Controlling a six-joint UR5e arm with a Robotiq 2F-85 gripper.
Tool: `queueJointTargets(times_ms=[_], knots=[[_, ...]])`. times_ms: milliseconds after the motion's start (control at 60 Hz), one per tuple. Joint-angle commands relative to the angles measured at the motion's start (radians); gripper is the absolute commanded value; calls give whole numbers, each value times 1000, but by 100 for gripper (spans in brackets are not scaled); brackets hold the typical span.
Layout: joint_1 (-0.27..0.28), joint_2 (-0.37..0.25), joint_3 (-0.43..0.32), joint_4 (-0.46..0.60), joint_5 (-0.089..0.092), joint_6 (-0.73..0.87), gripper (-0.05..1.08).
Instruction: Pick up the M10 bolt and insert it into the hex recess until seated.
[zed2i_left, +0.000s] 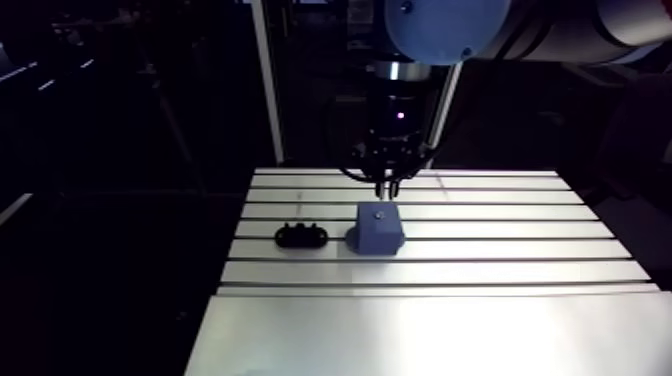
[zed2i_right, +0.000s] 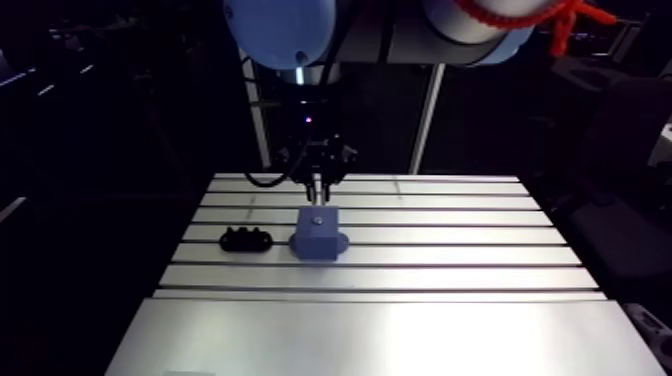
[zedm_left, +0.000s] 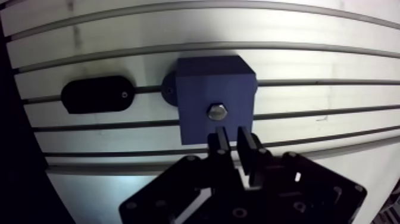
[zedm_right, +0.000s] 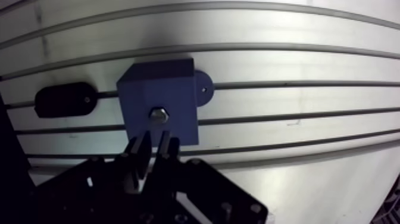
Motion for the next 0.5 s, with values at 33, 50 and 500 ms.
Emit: queueJointTargets(times_ms=[33,50,500], knots=[[-2,4,7,-6,1,-19,105],[-2,4,7,-6,1,-19,105],[2,10,28,-62,2,-52,108]])
